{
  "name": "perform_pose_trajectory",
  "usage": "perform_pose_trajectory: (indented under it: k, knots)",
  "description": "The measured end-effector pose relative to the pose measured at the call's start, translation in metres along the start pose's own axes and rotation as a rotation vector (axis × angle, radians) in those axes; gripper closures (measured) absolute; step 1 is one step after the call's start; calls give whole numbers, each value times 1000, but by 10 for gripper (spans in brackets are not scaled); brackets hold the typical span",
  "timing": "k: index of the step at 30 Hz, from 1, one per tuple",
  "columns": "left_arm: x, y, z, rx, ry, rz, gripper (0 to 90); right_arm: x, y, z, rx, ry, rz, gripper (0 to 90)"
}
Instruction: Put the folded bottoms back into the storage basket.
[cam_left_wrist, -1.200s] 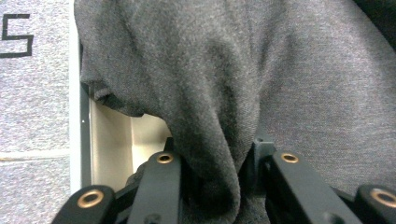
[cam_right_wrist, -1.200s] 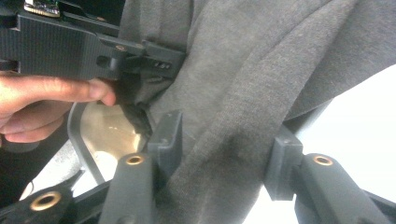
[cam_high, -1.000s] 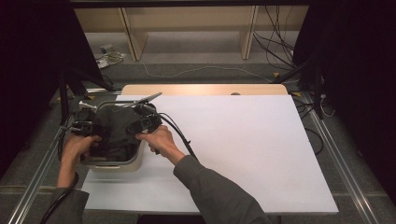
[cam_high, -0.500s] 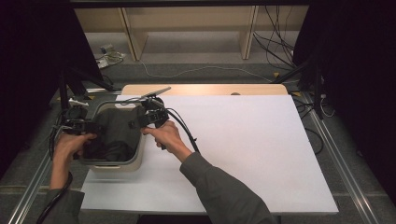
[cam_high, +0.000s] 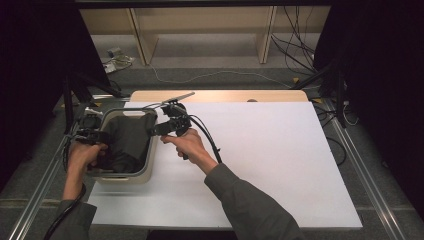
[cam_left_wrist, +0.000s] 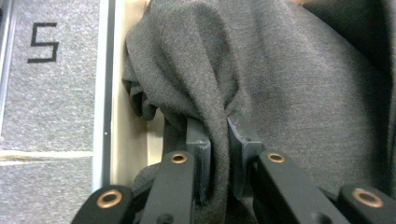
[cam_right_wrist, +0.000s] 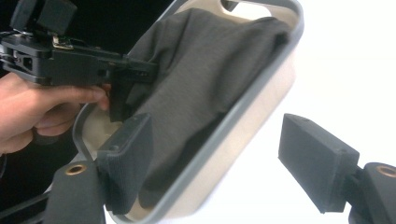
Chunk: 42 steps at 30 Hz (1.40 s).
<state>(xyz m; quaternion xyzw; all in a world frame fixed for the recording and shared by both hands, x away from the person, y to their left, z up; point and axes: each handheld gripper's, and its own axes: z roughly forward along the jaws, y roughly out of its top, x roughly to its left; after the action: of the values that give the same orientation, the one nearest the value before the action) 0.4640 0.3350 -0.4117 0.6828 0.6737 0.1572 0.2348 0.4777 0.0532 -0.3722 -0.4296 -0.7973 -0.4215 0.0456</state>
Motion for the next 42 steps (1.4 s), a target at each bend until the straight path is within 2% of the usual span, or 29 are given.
perform_pose_trajectory:
  k: [2,4,7,15,17,19,22,24,28,31,35,38,42]
  knots:
    - [2,-1,5,7,-16,-24,809,-4,-2,-6,-4,-2,1,265]
    - [3,-2,10,18,-12,-24,812,-9,-4,-14,-16,-3,0,265]
    - [4,-3,17,31,2,-33,812,-17,-11,-26,-30,8,4,266]
    - [6,-7,36,41,50,-51,808,-35,-26,-37,-28,0,5,266]
    - [6,-6,33,45,57,-51,793,-38,-28,-40,-34,-9,3,266]
    - [5,-5,30,56,66,-47,726,-43,-30,-44,-40,-5,15,266]
    - [4,-2,20,69,37,-42,556,-46,-33,-48,-46,-6,18,265]
    - [3,0,12,69,34,-46,483,-48,-34,-51,-51,-13,11,266]
    - [0,4,-4,57,-2,-53,360,-51,-38,-58,-65,-32,-14,262]
    - [-2,7,-16,33,-6,-68,264,-54,-41,-62,-67,-39,-14,261]
    - [-6,10,-33,-16,-11,-66,219,-60,-43,-68,-72,-52,-11,261]
    - [-14,12,-39,-31,-49,-55,200,-63,-44,-70,-76,-57,-5,261]
    - [-25,13,-38,-27,-97,-38,165,-66,-46,-73,-73,-64,4,261]
